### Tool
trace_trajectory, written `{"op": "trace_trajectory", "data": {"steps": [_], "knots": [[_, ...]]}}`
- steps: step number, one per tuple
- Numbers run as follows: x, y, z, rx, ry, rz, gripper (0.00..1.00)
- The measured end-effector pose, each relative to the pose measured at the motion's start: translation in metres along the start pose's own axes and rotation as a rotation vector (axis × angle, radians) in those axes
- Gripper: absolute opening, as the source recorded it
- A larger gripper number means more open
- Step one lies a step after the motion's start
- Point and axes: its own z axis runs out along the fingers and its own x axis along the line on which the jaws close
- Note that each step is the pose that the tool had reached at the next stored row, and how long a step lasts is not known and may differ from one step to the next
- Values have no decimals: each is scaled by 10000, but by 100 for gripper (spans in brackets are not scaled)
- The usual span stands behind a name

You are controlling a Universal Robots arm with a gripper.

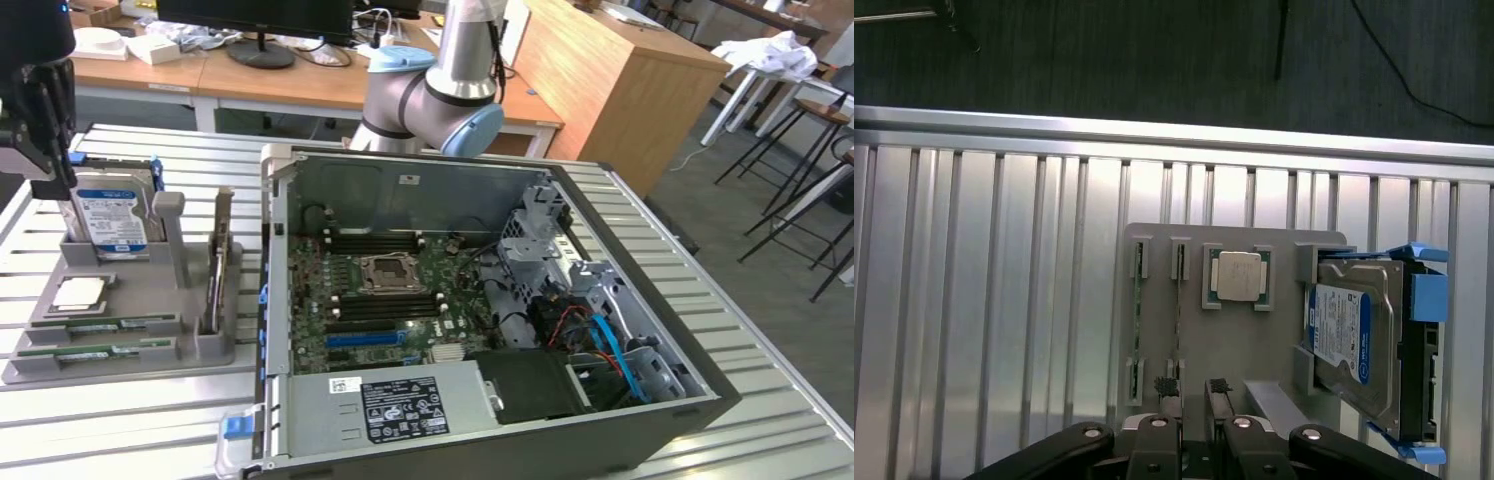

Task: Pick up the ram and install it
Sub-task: 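Pick up the ram and move it above insertion slot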

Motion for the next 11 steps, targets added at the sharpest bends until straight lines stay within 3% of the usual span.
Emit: {"op": "trace_trajectory", "data": {"steps": [11], "knots": [[0,-1,13,4,-3,0,24]]}}
